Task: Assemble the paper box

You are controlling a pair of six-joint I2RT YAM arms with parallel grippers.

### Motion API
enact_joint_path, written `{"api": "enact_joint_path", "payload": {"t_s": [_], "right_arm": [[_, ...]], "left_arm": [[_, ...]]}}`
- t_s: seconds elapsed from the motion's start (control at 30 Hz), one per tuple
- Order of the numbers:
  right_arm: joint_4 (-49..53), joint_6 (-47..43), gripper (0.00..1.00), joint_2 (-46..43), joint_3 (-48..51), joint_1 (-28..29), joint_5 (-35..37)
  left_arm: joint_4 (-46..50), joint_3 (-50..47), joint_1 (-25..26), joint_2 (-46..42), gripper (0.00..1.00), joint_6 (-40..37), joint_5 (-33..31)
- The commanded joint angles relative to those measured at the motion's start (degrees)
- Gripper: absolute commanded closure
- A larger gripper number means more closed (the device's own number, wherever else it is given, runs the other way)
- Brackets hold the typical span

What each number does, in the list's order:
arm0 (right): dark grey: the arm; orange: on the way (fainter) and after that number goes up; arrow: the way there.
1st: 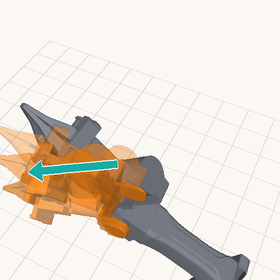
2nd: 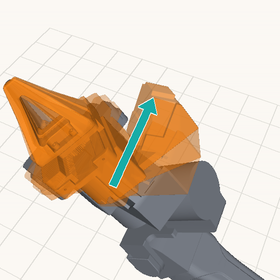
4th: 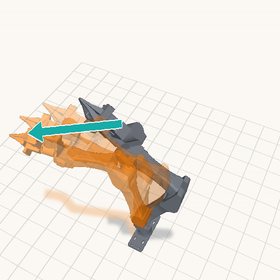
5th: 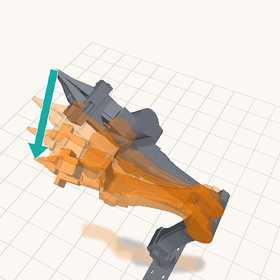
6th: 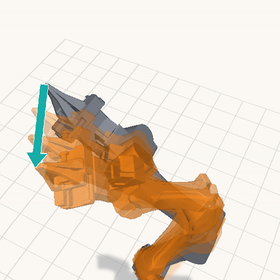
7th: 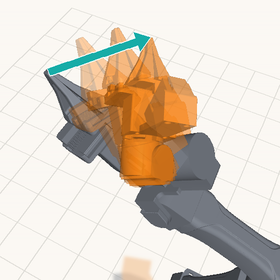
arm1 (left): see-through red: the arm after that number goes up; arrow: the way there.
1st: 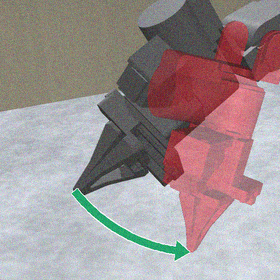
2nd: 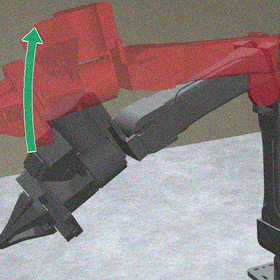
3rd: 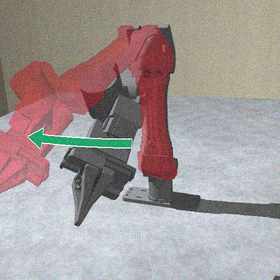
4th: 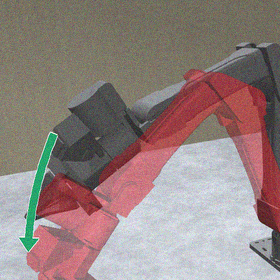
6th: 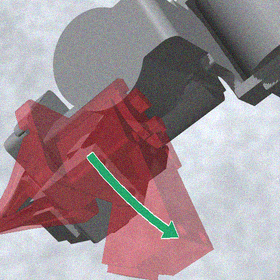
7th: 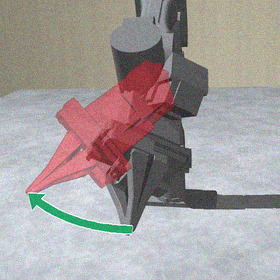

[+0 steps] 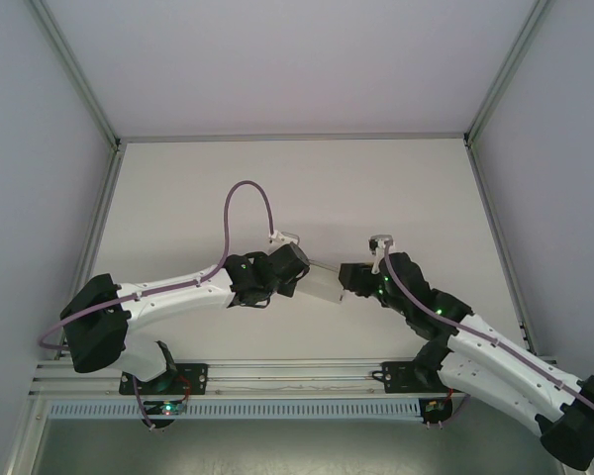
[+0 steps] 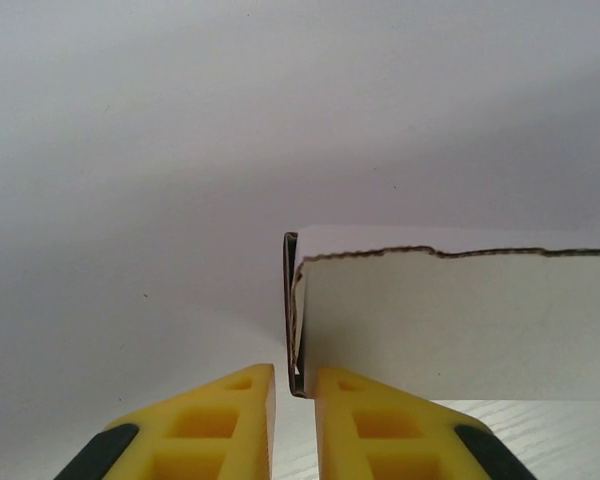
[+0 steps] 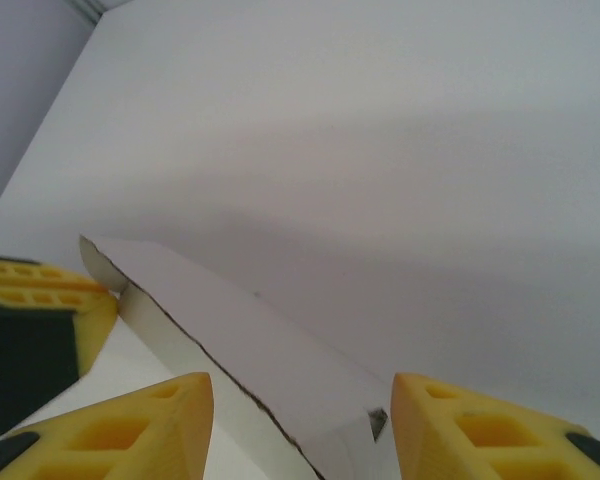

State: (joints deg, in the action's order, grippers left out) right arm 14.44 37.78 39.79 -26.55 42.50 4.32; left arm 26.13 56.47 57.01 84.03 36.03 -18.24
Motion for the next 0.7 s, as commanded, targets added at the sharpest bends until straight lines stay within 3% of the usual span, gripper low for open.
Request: {"api": "enact_joint_path", "payload": {"t_s": [0.0, 0.13, 0.23, 0.57, 0.67], "right_arm": [[3.8, -1.8, 0.50, -0.8, 2.5, 0.0, -3.5], [6.3, -3.5, 0.52, 0.4, 1.3, 1.4, -1.3], [8.0, -3.9, 0.61, 2.8, -0.5, 2.1, 2.3], [13.4, -7.1, 0.55, 6.2, -8.5, 2.5, 5.9], [14.2, -8.1, 0.66, 7.1, -10.1, 2.4, 4.6]], "left_arm": [[-0.5, -0.3, 0.4, -0.4, 0.78, 0.9, -0.4], [-0.9, -0.1, 0.3, -0.3, 0.65, 1.0, 0.0], [-1.3, 0.0, 0.3, -0.2, 0.65, 0.6, 0.3], [-1.1, 0.0, 0.3, -0.4, 0.66, -0.4, 0.4], [-1.1, 0.0, 0.4, -0.4, 0.65, -0.6, 0.5]]}}
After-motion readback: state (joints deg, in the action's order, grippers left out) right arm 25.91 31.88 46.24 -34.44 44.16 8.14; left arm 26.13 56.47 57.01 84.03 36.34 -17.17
